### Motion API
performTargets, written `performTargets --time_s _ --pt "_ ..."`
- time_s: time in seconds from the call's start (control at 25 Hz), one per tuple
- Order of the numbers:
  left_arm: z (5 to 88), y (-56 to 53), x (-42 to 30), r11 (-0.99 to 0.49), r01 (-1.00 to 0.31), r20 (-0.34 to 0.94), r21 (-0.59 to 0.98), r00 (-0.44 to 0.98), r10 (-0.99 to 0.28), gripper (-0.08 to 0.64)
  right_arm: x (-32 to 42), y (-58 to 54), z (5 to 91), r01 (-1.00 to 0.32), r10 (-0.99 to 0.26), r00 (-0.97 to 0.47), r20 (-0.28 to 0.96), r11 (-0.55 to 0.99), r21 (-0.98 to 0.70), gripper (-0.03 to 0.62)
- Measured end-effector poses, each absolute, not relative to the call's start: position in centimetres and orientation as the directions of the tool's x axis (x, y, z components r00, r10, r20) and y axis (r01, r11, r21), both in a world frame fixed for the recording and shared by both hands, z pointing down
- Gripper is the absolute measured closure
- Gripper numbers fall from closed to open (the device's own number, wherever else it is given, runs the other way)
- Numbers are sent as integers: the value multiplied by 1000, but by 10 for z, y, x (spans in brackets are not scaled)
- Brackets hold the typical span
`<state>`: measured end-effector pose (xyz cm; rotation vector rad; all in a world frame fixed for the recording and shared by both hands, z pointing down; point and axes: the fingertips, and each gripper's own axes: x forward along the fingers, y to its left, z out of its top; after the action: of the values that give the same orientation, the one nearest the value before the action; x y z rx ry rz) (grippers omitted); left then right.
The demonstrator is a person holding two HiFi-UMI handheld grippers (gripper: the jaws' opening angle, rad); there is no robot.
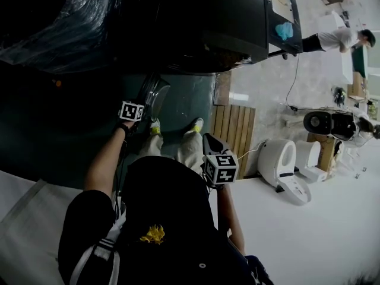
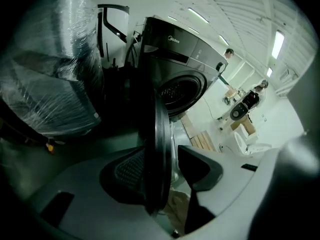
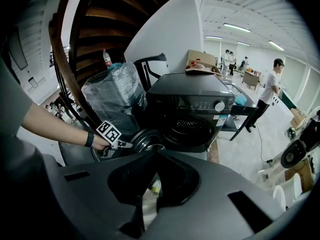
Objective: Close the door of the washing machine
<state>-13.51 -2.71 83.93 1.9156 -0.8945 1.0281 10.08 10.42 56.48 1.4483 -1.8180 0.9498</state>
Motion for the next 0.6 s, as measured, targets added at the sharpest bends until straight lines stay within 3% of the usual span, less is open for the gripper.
performTargets --time_s 0.2,0.6 --pt "839 -16 -125 -367 -866 864 338 440 -243 356 108 106 562 -981 -533 -192 824 109 -158 566" --pt "846 0 -84 -359 -868 885 342 426 -188 356 124 111 568 -984 -527 -179 831 73 -165 566"
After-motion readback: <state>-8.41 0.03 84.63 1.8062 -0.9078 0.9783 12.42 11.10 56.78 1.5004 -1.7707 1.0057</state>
